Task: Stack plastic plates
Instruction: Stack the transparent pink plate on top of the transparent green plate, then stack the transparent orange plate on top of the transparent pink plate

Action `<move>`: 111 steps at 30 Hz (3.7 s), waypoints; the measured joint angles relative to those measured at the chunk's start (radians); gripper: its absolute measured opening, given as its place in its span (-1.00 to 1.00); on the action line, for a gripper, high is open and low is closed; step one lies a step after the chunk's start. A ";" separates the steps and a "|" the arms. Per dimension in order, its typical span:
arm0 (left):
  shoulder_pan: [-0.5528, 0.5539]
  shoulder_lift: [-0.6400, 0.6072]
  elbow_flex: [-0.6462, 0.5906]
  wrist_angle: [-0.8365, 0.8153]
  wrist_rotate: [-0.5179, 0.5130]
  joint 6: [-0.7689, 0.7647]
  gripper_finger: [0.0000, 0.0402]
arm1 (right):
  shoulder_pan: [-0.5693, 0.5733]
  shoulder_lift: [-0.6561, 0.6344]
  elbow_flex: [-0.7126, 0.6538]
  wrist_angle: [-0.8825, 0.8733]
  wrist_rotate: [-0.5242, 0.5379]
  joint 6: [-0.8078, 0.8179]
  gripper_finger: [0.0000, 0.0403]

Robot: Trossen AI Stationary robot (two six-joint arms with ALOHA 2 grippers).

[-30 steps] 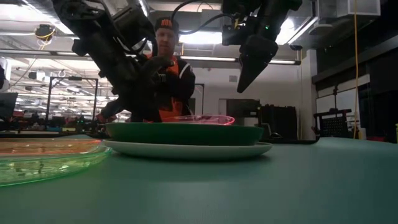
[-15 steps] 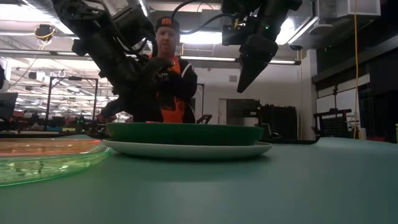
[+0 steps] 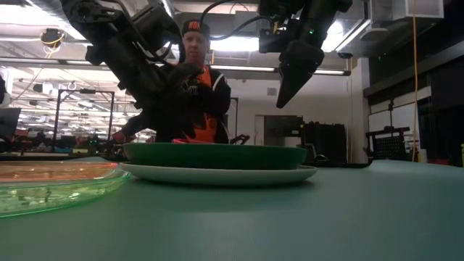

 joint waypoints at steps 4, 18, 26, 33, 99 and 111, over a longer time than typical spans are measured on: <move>0.000 -0.001 0.000 -0.016 0.002 0.047 -0.61 | 0.000 0.000 0.000 -0.002 0.000 0.000 -0.80; 0.004 -0.104 -0.001 -0.098 -0.024 0.142 -0.61 | 0.000 0.000 0.000 -0.005 0.000 0.000 -0.80; 0.004 -0.221 -0.001 -0.227 -0.024 0.149 -0.61 | 0.000 0.000 0.000 -0.008 0.000 0.000 -0.80; 0.004 -0.351 -0.001 -0.392 -0.003 0.124 -0.61 | 0.000 0.000 0.000 -0.006 0.000 0.000 -0.80; -0.488 -0.486 -0.140 -0.974 0.082 -0.743 -0.61 | 0.000 0.000 0.000 -0.001 0.000 0.001 -0.80; -0.580 -0.377 -0.140 -0.931 0.081 -0.855 -0.61 | 0.001 0.000 0.000 0.002 0.000 0.001 -0.80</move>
